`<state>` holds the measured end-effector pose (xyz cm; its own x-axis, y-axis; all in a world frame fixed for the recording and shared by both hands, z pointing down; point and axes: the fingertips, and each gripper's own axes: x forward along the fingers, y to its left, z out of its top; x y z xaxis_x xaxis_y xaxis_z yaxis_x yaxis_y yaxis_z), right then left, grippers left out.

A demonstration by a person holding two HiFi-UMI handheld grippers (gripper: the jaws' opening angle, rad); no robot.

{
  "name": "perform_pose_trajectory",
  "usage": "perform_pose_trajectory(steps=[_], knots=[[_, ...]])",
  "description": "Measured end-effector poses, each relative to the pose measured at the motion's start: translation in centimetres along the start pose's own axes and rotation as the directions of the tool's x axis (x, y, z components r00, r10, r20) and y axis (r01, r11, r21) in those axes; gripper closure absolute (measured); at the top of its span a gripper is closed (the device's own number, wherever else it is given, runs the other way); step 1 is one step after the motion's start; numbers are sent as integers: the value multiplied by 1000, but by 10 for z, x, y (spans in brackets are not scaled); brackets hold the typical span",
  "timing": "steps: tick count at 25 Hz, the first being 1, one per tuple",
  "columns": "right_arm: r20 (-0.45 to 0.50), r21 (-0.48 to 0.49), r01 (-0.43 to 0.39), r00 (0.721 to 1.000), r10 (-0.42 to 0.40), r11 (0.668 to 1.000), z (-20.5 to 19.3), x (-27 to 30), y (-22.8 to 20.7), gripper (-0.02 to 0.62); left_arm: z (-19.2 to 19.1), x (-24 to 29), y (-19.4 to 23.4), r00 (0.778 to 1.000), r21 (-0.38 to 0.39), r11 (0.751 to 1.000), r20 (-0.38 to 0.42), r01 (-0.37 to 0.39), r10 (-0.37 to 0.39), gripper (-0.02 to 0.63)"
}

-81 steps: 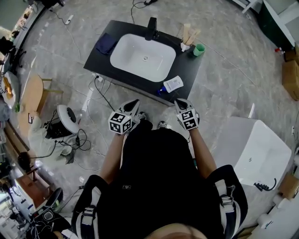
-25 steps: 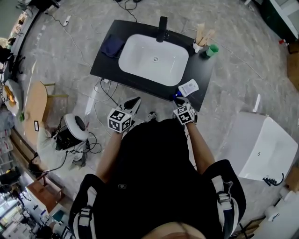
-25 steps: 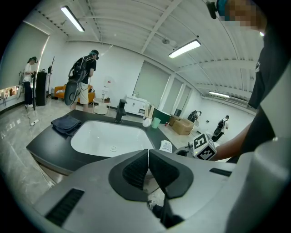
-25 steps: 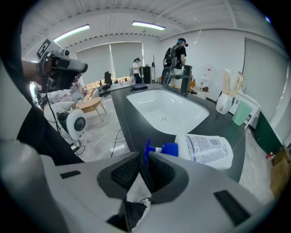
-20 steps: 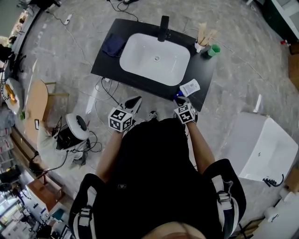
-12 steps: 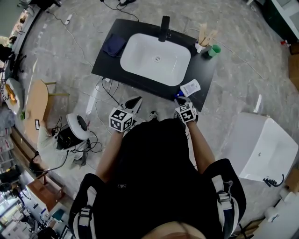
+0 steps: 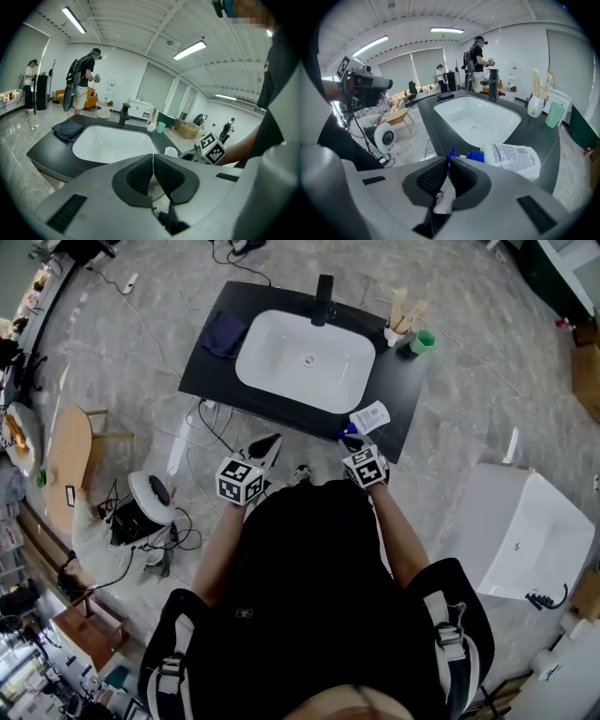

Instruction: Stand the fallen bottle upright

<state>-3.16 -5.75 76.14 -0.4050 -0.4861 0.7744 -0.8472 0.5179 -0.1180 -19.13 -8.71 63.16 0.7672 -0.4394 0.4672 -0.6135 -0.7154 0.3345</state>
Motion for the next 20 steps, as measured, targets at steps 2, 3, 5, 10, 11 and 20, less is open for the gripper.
perform_pose_trajectory(steps=[2,3,5,10,11,20], knots=[[18,-7,-13,1000,13,1000,6,-3,3,519,1,4,-3,1000,-4,1000,3,4,-4,591],[26,-10,-19,999,19,1000,11,-6,4,518,2,5,-4,1000,-5,1000,5,6,-5,591],[34,-11,-27,999,28,1000,20,-15,7,516,4,8,-7,1000,-7,1000,7,9,-9,591],[88,66,-64,994,59,996,34,-33,0,511,4,22,-18,1000,-16,1000,8,24,-24,591],[97,80,-71,993,63,994,36,-36,-2,509,5,25,-20,1000,-18,999,9,27,-27,591],[133,103,-221,969,206,970,40,-64,-9,507,15,49,-44,999,-15,999,15,44,-43,591]])
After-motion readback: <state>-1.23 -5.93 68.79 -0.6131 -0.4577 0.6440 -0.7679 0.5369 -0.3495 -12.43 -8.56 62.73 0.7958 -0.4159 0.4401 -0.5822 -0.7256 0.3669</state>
